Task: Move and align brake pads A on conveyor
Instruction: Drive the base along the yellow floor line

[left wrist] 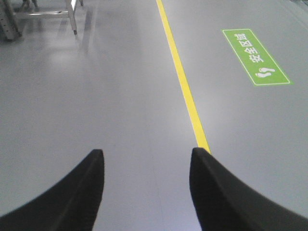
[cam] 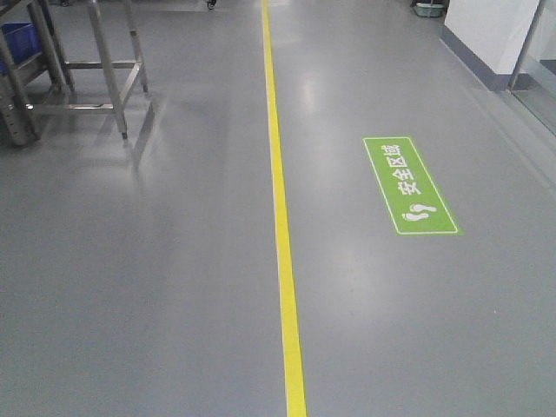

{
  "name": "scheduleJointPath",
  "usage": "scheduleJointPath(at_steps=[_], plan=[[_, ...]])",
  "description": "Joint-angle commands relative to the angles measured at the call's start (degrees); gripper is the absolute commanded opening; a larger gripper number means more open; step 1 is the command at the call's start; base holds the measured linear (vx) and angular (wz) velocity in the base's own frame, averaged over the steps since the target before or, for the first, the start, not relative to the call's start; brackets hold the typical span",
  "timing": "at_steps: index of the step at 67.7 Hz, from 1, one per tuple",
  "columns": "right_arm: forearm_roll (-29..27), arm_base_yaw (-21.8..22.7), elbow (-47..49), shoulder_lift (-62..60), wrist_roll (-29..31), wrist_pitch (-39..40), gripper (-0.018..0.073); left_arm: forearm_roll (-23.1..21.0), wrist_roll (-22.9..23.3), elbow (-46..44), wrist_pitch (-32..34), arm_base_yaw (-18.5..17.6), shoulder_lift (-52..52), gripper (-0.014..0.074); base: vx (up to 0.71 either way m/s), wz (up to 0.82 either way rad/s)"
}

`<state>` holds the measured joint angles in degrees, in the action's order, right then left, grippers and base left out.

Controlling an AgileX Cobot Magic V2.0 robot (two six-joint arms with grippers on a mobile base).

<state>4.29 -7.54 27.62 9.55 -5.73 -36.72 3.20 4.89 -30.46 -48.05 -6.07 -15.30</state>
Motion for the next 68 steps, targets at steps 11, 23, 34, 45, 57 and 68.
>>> scheduleJointPath(at_steps=[11, 23, 34, 45, 57, 68], plan=[[0.5, 0.1, 1.4, 0.9, 0.0, 4.1, 0.0487, 0.1, 0.1, -1.2, 3.4, -0.2, -0.9, 0.0375, 0.63, -0.13], [0.5, 0.1, 1.4, 0.9, 0.0, 4.2, 0.0487, 0.1, 0.1, -1.2, 3.4, -0.2, -0.9, 0.0375, 0.67, -0.09], [0.5, 0.1, 1.4, 0.9, 0.0, 4.2, 0.0487, 0.1, 0.1, -1.2, 3.4, -0.2, -0.9, 0.0375, 0.71, -0.02], [0.5, 0.1, 1.4, 0.9, 0.0, 4.2, 0.0487, 0.1, 0.1, -1.2, 3.4, -0.2, -0.9, 0.0375, 0.73, 0.07], [0.5, 0.1, 1.4, 0.9, 0.0, 4.2, 0.0487, 0.1, 0.1, -1.2, 3.3, -0.2, -0.9, 0.0375, 0.73, 0.1], [0.4, 0.1, 1.4, 0.9, 0.0, 4.1, 0.0487, 0.1, 0.1, -1.2, 3.3, -0.2, -0.9, 0.0375, 0.69, 0.05]])
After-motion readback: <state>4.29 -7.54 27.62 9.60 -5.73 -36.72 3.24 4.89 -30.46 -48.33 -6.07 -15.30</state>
